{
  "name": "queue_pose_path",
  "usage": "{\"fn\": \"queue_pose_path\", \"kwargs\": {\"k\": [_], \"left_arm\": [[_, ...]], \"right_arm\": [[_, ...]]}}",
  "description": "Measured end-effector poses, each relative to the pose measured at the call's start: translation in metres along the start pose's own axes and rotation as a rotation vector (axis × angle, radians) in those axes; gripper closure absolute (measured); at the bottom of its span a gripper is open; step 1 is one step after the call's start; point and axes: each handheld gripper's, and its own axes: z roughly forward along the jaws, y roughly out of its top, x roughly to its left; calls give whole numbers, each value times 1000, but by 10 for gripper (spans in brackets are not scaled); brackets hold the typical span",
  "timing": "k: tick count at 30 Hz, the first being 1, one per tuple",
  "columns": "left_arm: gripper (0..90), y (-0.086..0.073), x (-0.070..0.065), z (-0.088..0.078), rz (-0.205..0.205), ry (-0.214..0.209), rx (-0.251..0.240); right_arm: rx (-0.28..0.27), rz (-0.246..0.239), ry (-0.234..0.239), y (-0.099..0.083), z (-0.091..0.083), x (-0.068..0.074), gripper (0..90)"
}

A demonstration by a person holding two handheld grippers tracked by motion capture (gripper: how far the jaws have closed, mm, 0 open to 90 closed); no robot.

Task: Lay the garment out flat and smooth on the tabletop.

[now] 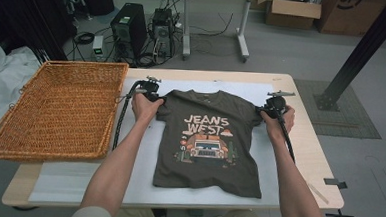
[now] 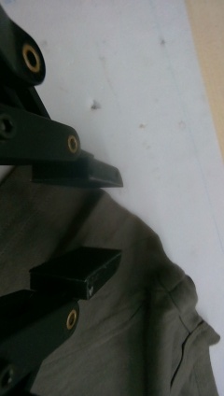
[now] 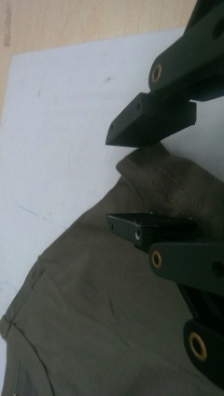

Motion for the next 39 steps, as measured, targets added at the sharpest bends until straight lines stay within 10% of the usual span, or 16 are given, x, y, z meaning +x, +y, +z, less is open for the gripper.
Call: {"fn": "queue_pose_path", "kwargs": {"k": [6, 11, 17, 22, 26, 29, 34, 39], "left_arm": [[586, -24, -32, -54, 93, -73, -70], [587, -75, -63, -91, 90, -73, -64], [550, -94, -79, -76, 128, -103, -16], [747, -94, -88, -76, 190, -156, -25], [881, -94, -81, -76, 158, -213, -26], [887, -98, -81, -84, 142, -231, 8], [883, -111, -85, -95, 159, -283, 11], [675, -109, -81, -125, 138, -331, -94]], "right_arm": [[-84, 107, 132, -13, -36, 8, 540], [-55, 54, 152, -47, -71, 36, 532], [-12, -27, 175, -69, -78, 67, 511], [4, -159, 156, -71, -79, 86, 555], [0, -182, 222, -72, -80, 85, 841], [11, -135, 266, -73, -82, 76, 878], [19, -136, 310, -79, -90, 64, 862], [33, -95, 316, -83, -106, 63, 588]]}}
